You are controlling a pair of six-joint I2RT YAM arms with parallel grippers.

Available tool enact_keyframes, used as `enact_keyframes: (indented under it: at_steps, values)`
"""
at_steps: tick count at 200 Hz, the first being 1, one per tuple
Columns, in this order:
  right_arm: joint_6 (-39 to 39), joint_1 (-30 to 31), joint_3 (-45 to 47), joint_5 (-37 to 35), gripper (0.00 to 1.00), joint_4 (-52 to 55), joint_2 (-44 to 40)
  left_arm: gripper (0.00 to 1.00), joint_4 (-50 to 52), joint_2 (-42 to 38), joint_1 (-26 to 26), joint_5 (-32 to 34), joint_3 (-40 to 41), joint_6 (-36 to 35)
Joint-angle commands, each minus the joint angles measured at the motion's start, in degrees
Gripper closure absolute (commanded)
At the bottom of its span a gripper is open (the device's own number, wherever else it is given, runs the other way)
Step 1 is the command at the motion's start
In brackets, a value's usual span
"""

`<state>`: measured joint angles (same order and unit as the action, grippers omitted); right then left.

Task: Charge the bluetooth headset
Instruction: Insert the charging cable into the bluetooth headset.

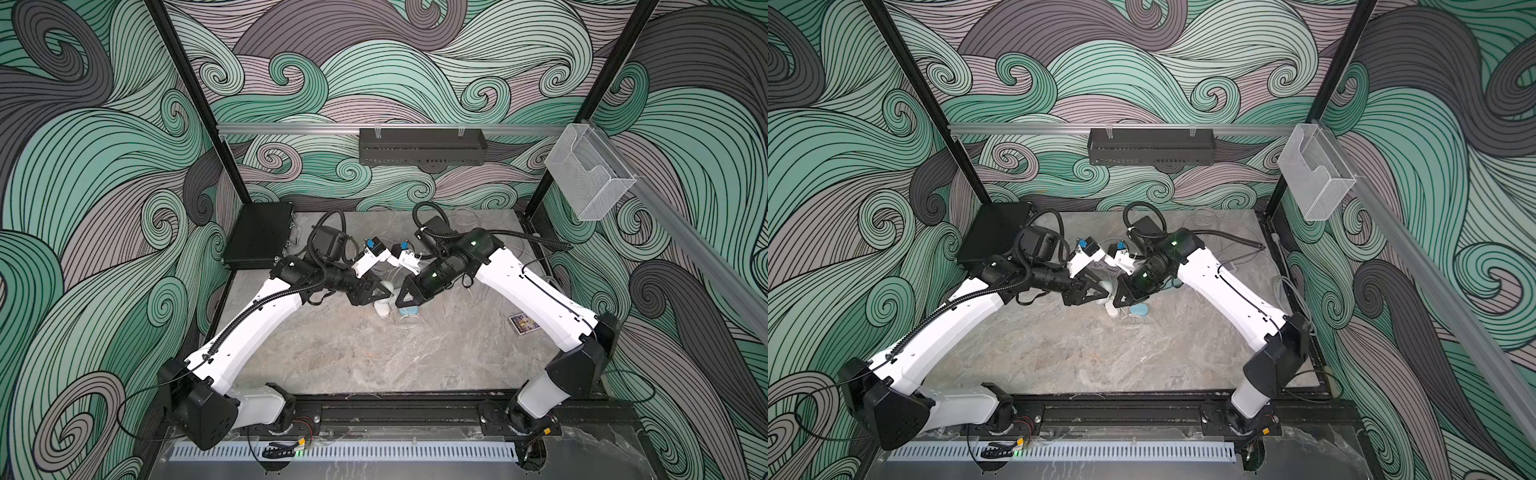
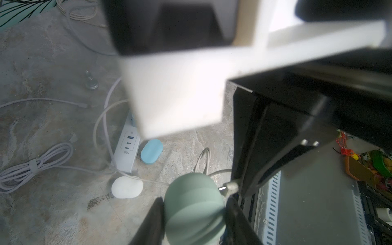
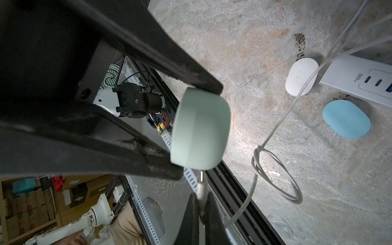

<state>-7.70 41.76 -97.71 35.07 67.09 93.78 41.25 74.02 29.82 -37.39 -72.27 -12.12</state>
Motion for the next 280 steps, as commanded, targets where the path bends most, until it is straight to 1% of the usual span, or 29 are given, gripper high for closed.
enact_keyframes:
  at_steps: [1, 33, 73, 102, 151, 248, 264, 280]
  values:
    - [0.59, -0.27, -0.16, 1.12, 1.00, -0.56, -0.52, 1.00, -1.64, -0.02, 0.50, -0.42, -1.26, 1.64]
    - [0.24, -0.27, 0.03, -0.48, 1.00, -0.62, -0.38, 1.00, -2.11, -0.34, 0.50, -3.10, -1.45, 1.21]
    - [0.15, -0.27, -1.28, -0.50, 1.00, -0.56, 0.56, 1.00, -1.76, -0.72, 0.50, -6.53, -0.61, 0.52]
    - [0.15, -0.27, -1.65, -0.35, 1.00, -0.40, 0.98, 1.00, -1.44, -1.07, 0.58, -7.44, -0.53, -0.28]
    - [0.57, -0.25, -3.60, -0.19, 1.00, 0.87, 1.92, 1.00, 1.61, -1.16, 2.02, -5.40, -1.11, -4.81]
    - [0.97, -0.27, -9.18, -1.37, 1.00, 3.73, 5.41, 1.00, 2.43, -1.39, 4.96, -5.29, -2.30, -6.78]
    - [0.48, -0.27, -10.42, -2.33, 1.00, 3.75, 6.07, 1.00, 2.04, -1.23, 5.58, -5.33, -2.12, -6.64]
    - [0.17, -0.26, -11.69, -2.91, 1.00, 3.75, 6.97, 1.00, 0.64, -1.09, 5.75, -6.01, -2.09, -4.99]
